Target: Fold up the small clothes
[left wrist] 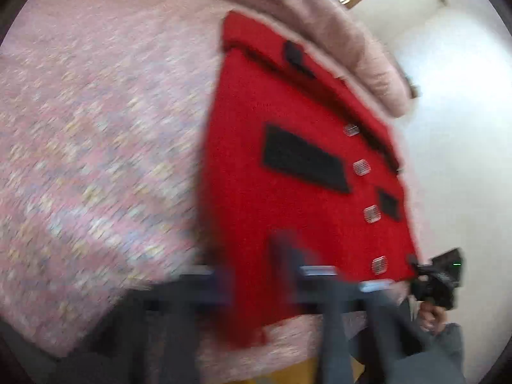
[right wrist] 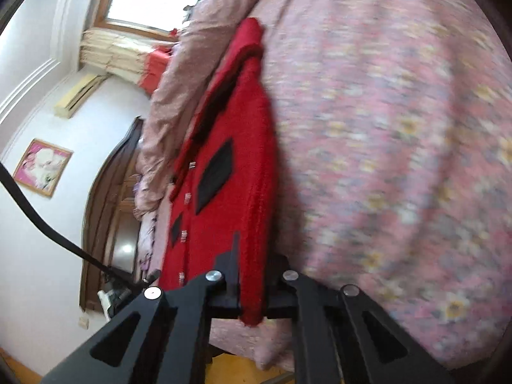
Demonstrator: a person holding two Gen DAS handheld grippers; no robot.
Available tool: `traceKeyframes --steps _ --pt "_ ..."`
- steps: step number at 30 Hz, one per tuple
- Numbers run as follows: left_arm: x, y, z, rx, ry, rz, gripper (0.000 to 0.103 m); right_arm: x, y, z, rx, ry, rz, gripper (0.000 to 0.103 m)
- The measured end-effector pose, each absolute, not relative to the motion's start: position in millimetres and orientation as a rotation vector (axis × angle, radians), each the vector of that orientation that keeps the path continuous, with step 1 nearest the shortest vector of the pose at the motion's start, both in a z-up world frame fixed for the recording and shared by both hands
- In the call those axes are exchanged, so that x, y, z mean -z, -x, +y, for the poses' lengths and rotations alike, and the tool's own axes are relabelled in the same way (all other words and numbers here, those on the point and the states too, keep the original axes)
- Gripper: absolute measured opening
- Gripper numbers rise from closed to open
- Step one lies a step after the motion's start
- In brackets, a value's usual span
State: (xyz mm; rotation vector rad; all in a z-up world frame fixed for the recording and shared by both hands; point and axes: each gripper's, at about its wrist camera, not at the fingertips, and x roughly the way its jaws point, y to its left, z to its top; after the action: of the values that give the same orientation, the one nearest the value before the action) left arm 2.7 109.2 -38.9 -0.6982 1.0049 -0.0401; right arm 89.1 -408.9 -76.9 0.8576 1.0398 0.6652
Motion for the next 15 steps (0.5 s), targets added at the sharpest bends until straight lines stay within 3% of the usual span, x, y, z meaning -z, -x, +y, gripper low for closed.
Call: traceKeyframes --steps 15 --pt "14.6 51.4 117.1 0.138 0.721 0.964 0.000 34.2 -40.3 -419.9 -0.661 -0.825 0.940 0.006"
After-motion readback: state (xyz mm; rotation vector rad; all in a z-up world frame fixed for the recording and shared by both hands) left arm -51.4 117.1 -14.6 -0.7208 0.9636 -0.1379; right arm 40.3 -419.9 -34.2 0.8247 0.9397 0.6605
